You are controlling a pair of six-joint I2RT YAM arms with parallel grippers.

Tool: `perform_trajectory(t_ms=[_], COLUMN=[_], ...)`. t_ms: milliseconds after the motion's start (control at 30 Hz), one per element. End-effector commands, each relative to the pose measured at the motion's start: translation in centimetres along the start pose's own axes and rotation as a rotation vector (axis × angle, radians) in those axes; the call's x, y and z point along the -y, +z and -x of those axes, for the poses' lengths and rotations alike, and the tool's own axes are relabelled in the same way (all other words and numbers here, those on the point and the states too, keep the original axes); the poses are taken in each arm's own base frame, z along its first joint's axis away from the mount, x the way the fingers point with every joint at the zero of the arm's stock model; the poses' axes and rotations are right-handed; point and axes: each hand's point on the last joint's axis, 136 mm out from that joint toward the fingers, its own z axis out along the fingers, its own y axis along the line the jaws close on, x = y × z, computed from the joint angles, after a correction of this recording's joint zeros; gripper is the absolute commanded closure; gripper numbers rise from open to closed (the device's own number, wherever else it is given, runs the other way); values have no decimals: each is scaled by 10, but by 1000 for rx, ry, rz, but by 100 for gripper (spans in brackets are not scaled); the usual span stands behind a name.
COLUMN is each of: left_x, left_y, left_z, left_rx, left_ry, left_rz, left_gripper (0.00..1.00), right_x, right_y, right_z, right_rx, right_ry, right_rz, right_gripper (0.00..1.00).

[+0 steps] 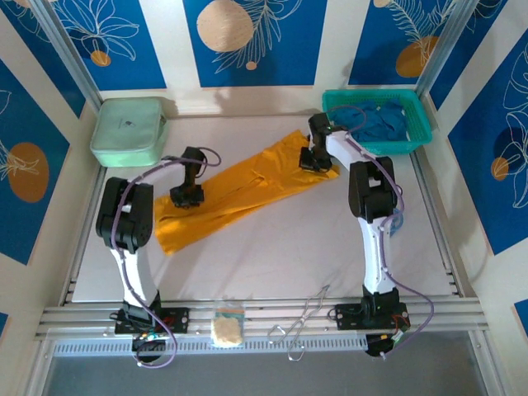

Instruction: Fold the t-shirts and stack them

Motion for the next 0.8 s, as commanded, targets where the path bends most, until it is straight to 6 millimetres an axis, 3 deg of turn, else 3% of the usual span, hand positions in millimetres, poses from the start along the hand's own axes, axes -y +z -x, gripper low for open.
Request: perform_trajectory(t_ms=[0,233,367,600,667,767], left_x=[5,31,66,136,144,141], left_y=[14,-3,-13,-30,-36,-49], left_z=[-78,-149,-179,-207,-209,-202], left_rx=[-198,-239,-246,-248,-236,-193], left_ry=[13,3,2,40,61,72], left_rz=[-17,-95,-176,-287,-284,-246], left_gripper=[74,70,64,64,63,60], right_x=[2,-22,-33,-55,-61,-68], right_y=[20,31,35,33,27,10], right_z=[-7,30,47,66,73,85], right_rx=[-102,-85,-50,-16,1,35], right_ry=[-14,1,54,148,157,155], right_rz=[8,95,188,351,383,430], right_gripper=[100,100,100,100,100,100])
